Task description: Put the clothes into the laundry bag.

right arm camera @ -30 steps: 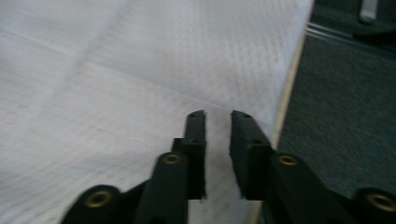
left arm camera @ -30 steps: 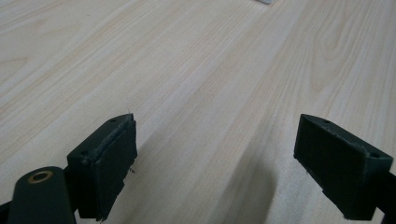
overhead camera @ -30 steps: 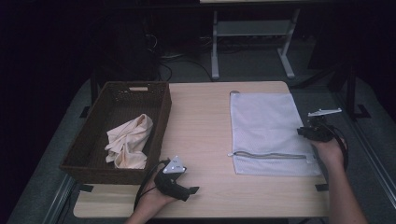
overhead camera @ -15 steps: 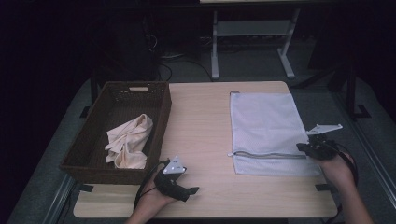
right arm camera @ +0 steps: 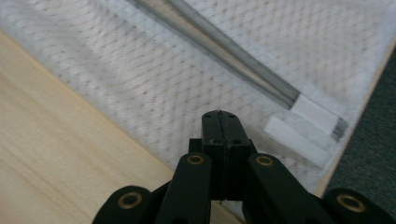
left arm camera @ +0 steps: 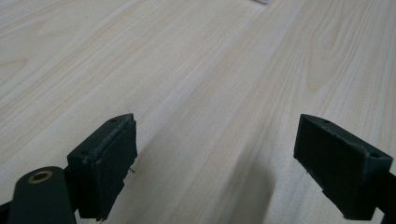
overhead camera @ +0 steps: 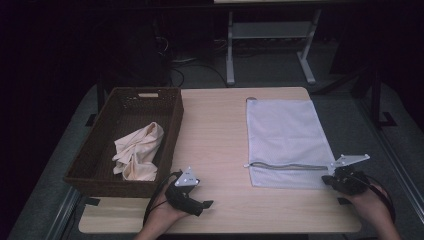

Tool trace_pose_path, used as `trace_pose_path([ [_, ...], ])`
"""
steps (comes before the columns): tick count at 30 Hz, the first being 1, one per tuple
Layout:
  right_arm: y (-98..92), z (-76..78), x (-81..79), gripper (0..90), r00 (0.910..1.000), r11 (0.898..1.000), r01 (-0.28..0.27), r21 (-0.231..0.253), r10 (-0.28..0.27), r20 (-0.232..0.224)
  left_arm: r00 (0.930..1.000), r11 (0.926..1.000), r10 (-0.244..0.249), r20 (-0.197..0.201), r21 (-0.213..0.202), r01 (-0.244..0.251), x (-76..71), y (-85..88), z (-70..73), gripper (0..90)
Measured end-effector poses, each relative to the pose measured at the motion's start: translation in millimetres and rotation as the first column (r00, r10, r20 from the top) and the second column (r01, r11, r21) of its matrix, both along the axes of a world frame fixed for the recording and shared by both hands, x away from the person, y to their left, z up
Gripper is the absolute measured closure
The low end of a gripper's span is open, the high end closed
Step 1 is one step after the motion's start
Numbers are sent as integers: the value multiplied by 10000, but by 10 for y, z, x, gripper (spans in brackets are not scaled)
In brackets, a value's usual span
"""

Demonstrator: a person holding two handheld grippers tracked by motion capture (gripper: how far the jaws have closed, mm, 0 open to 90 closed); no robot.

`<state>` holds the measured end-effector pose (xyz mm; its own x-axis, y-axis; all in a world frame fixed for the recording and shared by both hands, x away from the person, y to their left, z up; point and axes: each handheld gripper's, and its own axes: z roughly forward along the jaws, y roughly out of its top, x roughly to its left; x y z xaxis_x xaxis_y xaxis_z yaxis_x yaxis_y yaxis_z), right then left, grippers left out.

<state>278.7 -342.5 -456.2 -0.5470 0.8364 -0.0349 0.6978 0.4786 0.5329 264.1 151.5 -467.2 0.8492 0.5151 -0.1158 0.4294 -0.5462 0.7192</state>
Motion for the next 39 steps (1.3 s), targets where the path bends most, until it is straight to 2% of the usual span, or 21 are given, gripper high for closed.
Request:
trace_pose_path([
  [10,245,0,-57,898,9957,9957,-929,34,929,30,10000,10000,-67,3,36,67,-2,5,1,127],
  [16,449,5,-91,899,9823,9823,-1870,117,1871,-68,9999,9999,-115,-9,31,115,-7,-6,2,128],
  [19,563,8,-113,898,9707,9706,-2395,237,2399,-151,9999,9999,-125,-19,50,125,-6,-6,3,128],
  [26,859,5,-169,898,9359,9351,-3499,564,3516,-231,9999,9999,-112,-2,62,112,-8,-3,9,128],
  [36,1207,6,-257,898,8920,8907,-4485,736,4513,-263,9997,10000,-31,-238,64,33,1,-6,10,120],
  [39,1307,1,-284,897,8734,8714,-4836,826,4866,-204,9997,9999,-67,-251,131,70,2,-9,9,120],
])
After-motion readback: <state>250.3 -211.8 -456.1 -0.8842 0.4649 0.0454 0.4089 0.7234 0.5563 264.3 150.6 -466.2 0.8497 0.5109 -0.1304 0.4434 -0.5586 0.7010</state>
